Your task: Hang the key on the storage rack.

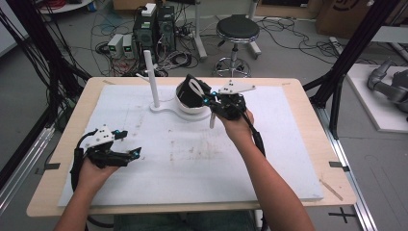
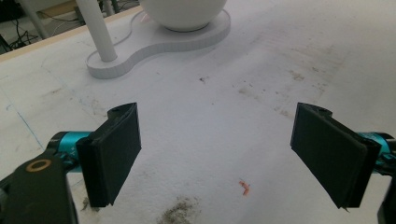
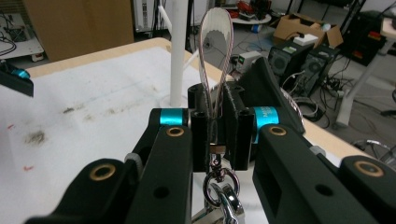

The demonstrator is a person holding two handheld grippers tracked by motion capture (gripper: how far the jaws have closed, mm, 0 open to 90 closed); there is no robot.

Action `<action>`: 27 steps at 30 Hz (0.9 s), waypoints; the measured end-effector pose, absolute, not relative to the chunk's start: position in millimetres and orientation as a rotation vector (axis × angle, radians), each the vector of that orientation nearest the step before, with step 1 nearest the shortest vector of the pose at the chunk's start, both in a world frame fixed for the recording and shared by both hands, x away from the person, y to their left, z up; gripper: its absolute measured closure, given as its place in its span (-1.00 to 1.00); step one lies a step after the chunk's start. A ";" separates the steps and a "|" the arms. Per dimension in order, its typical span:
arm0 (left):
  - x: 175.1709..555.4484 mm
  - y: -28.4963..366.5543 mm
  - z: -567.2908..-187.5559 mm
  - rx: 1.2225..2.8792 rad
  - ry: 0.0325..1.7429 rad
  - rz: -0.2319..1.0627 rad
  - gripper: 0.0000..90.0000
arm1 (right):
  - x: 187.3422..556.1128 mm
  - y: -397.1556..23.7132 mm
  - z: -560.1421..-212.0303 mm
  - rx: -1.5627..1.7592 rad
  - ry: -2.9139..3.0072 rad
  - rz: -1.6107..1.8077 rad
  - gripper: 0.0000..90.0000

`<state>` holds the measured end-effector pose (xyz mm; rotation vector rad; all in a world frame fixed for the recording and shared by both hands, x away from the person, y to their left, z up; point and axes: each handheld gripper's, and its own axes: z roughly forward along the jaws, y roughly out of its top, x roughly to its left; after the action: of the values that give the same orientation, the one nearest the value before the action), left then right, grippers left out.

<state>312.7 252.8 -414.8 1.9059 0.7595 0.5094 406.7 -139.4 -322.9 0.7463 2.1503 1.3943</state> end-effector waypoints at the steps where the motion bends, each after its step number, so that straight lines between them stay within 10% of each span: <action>1: 312.6 252.7 -414.9 1.904 0.763 0.509 -0.64 | 410.0 -133.7 -318.4 0.731 2.153 1.387 0.84; 27: 313.2 255.8 -413.7 1.886 0.769 0.509 -0.64 | 431.4 -68.1 -293.0 0.637 2.158 1.374 0.84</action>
<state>313.2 255.8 -413.7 1.8863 0.7694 0.5090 431.4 -68.1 -293.0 0.6374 2.1575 1.3738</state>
